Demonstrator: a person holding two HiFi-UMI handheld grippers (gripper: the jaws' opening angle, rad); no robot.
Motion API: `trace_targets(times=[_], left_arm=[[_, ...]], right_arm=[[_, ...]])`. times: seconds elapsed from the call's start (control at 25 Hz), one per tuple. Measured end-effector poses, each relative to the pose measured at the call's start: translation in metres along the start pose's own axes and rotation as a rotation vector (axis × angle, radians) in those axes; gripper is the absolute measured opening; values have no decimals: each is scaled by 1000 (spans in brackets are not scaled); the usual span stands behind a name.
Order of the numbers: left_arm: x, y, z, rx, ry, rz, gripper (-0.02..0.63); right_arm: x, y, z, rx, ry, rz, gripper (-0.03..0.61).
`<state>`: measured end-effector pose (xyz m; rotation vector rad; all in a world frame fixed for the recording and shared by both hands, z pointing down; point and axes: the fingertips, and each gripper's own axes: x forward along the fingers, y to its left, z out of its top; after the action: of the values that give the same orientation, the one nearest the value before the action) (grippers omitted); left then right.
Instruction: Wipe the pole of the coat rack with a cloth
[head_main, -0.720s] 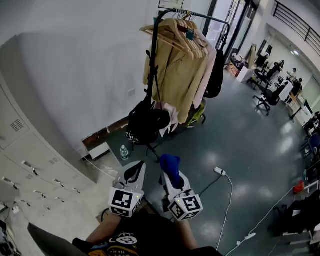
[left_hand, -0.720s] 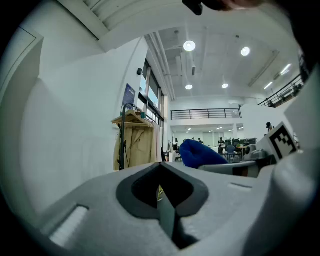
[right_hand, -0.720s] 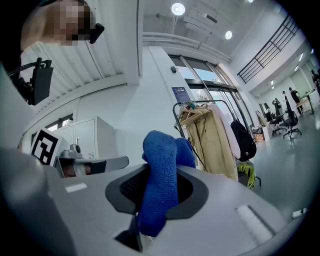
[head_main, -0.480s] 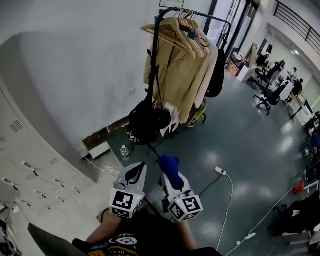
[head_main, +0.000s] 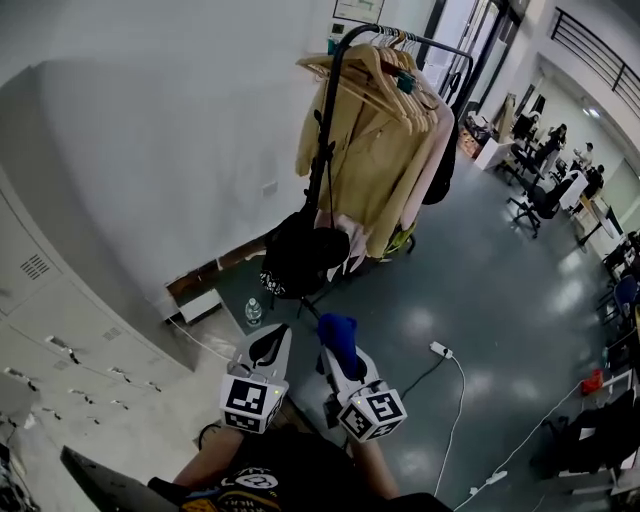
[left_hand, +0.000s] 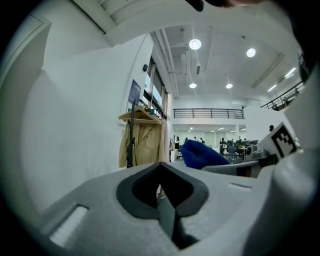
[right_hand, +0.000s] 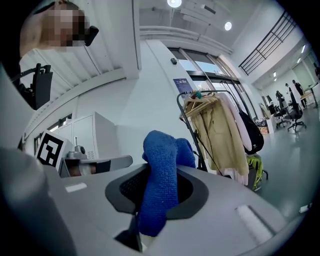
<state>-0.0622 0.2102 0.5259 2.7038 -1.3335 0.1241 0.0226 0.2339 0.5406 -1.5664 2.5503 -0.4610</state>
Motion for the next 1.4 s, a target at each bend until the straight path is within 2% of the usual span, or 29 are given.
trace_targets(times=[0.2, 0.4, 0.6, 0.84, 1.04, 1.2, 1.4], left_arm=[[-1, 45, 9, 1, -2, -3, 4], [6, 85, 7, -35, 12, -3, 4], [33, 105, 14, -40, 16, -22, 5], [101, 133, 16, -58, 23, -37, 5], [188, 155, 58, -2, -28, -47, 5], [259, 180, 125, 32, -75, 1, 5], [307, 197, 208, 25, -141, 54, 5]], right_arm=[[43, 12, 2, -13, 17, -14, 81], [79, 17, -6, -12, 53, -31, 81], [113, -2, 1, -8, 65, -47, 81], [178, -46, 24, -25, 55, -39, 81], [251, -103, 88, -78, -22, -10, 81], [309, -144, 161, -108, -52, 27, 81], [358, -158, 261, -177, -96, 108, 81]])
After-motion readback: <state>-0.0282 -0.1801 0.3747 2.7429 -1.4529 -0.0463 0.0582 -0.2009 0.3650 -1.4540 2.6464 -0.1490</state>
